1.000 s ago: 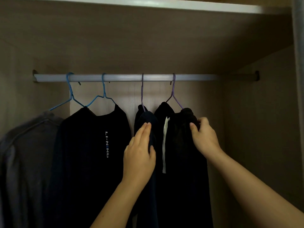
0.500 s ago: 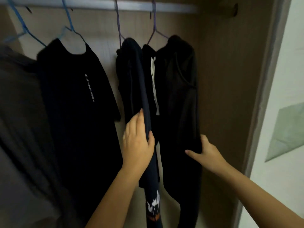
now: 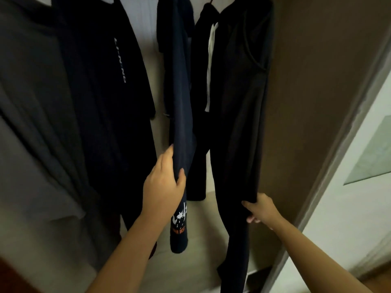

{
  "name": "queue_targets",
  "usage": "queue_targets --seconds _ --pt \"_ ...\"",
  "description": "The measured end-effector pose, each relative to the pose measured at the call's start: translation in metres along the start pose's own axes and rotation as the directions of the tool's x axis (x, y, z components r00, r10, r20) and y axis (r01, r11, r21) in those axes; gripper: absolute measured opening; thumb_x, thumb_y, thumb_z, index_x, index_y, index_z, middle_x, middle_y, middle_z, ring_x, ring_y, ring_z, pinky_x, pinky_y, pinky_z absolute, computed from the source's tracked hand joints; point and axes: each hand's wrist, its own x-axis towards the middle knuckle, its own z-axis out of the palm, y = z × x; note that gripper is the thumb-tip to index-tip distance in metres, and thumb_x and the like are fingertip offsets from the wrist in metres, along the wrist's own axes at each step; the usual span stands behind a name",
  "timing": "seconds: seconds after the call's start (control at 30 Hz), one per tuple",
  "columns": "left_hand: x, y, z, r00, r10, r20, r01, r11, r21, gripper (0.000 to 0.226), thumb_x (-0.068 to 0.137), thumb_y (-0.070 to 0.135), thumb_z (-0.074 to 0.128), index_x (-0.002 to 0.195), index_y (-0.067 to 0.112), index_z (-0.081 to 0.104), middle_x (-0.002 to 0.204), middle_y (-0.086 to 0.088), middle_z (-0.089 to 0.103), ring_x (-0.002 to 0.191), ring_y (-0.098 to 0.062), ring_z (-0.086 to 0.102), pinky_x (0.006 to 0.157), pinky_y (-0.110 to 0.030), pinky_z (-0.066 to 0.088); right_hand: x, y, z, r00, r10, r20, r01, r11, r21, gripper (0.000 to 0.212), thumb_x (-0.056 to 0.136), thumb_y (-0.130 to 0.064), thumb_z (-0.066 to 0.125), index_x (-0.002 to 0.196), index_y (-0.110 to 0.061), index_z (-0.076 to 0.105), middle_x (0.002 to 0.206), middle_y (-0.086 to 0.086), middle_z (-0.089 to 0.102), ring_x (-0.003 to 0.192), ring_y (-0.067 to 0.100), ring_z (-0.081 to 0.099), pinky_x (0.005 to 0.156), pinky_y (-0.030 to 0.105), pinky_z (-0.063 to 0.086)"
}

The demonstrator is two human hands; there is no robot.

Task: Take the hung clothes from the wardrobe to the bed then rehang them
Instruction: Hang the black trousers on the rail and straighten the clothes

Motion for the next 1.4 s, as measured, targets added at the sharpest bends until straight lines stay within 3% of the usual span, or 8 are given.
queue_targets --seconds 0.27,0.37,0.5,0.7,0.93,1.03,1.2,1.4 --pt "0.007 -0.006 0.008 0.996 -0.092 -0.005 0.092 0.996 0.015 0.036 0.09 0.017 0.05 0.125 0.012 0.046 0.115 -0.002 0.06 0.099 -0.017 0.061 0.082 -0.027 0.05 0.061 -0.051 -0.025 0.953 0.022 -0.301 0.186 0.743 0.643 0.016 0.088 0.002 0.053 0.102 0.001 0.059 0.092 0.012 0.063 0.05 0.011 0.065 0.047 0.017 0.053" --pt "0.008 -0.004 0.015 0.994 -0.101 -0.028 0.101 0.995 -0.017 0.033 0.09 0.016 0.051 0.122 0.013 0.048 0.109 -0.001 0.061 0.095 -0.013 0.061 0.08 -0.026 0.051 0.071 -0.065 -0.037 0.896 0.027 -0.444 0.305 0.69 0.656 0.009 0.085 -0.001 0.056 0.082 -0.006 0.063 0.077 0.005 0.062 0.062 0.009 0.059 0.056 0.028 0.048" --pt "0.007 0.003 0.026 0.996 -0.086 -0.008 0.085 0.996 -0.036 0.033 0.09 0.017 0.051 0.122 0.013 0.049 0.104 0.001 0.061 0.092 -0.012 0.061 0.079 -0.026 0.052 0.078 -0.04 -0.024 0.977 0.063 -0.202 0.108 0.674 0.731 0.037 0.09 -0.015 0.056 0.125 -0.005 0.05 0.099 0.004 0.062 0.083 0.016 0.058 0.072 0.027 0.045" --pt "0.006 0.013 0.045 0.998 -0.06 0.031 0.062 0.997 -0.043 0.035 0.088 0.018 0.054 0.122 0.01 0.047 0.097 0.004 0.054 0.087 -0.014 0.06 0.074 -0.028 0.052 0.057 -0.005 -0.021 0.993 0.084 -0.084 -0.015 0.79 0.613 0.052 0.089 -0.015 0.057 0.136 -0.005 0.037 0.128 0.012 0.053 0.106 0.026 0.055 0.087 0.036 0.045" --pt "-0.002 0.021 0.061 0.999 -0.018 0.036 0.021 0.995 -0.1 0.045 0.085 0.017 0.058 0.127 0.011 0.044 0.114 -0.002 0.054 0.098 -0.015 0.057 0.079 -0.027 0.049 -0.007 0.002 -0.043 0.969 -0.084 -0.231 0.111 0.989 0.103 0.045 0.087 -0.016 0.061 0.128 -0.003 0.047 0.117 0.006 0.06 0.102 0.022 0.059 0.077 0.014 0.039" --pt "-0.009 0.025 0.063 0.999 -0.028 0.029 0.032 0.99 -0.138 0.051 0.083 0.017 0.061 0.13 0.013 0.042 0.116 -0.002 0.052 0.102 -0.013 0.054 0.081 -0.031 0.05 -0.045 0.01 -0.062 0.808 -0.219 -0.546 0.22 0.973 -0.065 0.029 0.085 -0.01 0.06 0.114 -0.004 0.057 0.098 0.004 0.062 0.078 0.016 0.057 0.068 0.013 0.043" --pt "-0.019 0.035 0.065 0.999 -0.035 -0.005 0.033 0.982 -0.184 0.046 0.082 0.015 0.062 0.125 0.01 0.046 0.111 -0.002 0.053 0.098 -0.013 0.055 0.074 -0.027 0.044 -0.078 0.022 -0.091 0.544 -0.253 -0.8 0.148 0.967 -0.205 0.039 0.084 -0.014 0.061 0.119 -0.004 0.047 0.107 0.013 0.053 0.083 0.02 0.056 0.068 0.034 0.045" --pt "-0.025 0.037 0.06 0.999 -0.051 0.018 0.054 0.97 -0.238 0.04 0.082 0.015 0.062 0.12 0.012 0.049 0.104 0.008 0.049 0.094 -0.013 0.055 0.074 -0.028 0.045 -0.065 0.031 -0.114 0.647 -0.036 -0.762 -0.013 0.998 -0.059 0.066 0.08 -0.034 0.067 0.127 0.001 0.038 0.124 0.021 0.048 0.105 0.034 0.055 0.082 0.04 0.046"
